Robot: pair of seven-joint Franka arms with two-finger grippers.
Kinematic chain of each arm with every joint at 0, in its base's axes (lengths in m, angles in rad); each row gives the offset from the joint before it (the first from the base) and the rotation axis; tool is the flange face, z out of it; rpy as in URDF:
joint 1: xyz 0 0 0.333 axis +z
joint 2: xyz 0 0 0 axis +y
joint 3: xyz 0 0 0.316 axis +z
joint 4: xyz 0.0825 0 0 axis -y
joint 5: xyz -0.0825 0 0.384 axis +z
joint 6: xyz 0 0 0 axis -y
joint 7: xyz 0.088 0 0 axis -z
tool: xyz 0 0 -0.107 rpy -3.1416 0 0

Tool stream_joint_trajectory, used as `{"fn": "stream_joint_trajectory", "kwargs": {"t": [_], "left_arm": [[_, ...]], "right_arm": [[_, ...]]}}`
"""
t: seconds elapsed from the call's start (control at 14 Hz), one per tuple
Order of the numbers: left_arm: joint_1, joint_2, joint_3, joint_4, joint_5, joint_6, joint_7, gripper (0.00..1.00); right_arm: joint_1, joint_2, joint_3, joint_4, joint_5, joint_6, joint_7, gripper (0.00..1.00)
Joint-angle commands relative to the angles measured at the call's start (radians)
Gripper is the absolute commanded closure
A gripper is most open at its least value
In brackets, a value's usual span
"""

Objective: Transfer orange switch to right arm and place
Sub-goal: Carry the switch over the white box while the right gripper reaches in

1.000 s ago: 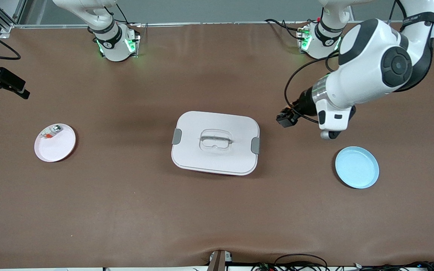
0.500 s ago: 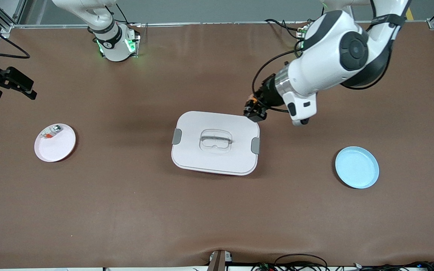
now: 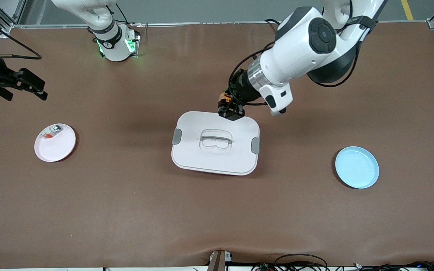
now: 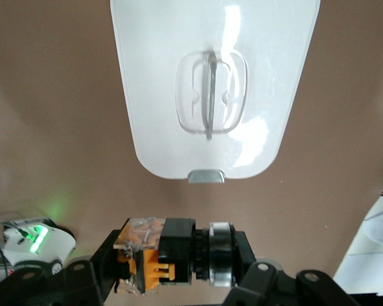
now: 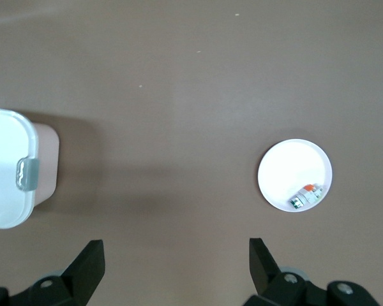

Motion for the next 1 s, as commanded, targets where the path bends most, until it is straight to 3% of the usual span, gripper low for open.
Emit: {"fn": "stream_joint_trajectory", "kwargs": {"t": [0.0, 0.14, 0.36, 0.79, 0.93], "left_arm": [[-0.044, 0.024, -0.002, 0.025, -0.013, 0.074, -0.064, 0.81], [-0.073, 0.028, -0.002, 0.025, -0.013, 0.115, -0.078, 0.81], [-0.096, 0.030, -0.002, 0.025, -0.019, 0.161, -0.087, 0.81], [-0.119, 0.041, -0.002, 0.025, -0.033, 0.217, -0.086, 0.81], [-0.133, 0.048, -0.001, 0.025, -0.032, 0.244, -0.086, 0.81]], "right_arm": [[0.052, 0.018, -0.009, 0.008, 0.011, -0.020, -0.026, 0.00], [0.058, 0.024, -0.007, 0.006, 0.049, -0.011, -0.026, 0.00], [0.043, 0.017, -0.016, -0.068, 0.300, -0.002, -0.026, 0.00], [0.041, -0.017, -0.017, -0.249, 0.633, 0.142, -0.026, 0.00], [0.061, -0.019, -0.007, -0.274, 0.681, 0.191, -0.031, 0.00]]}}
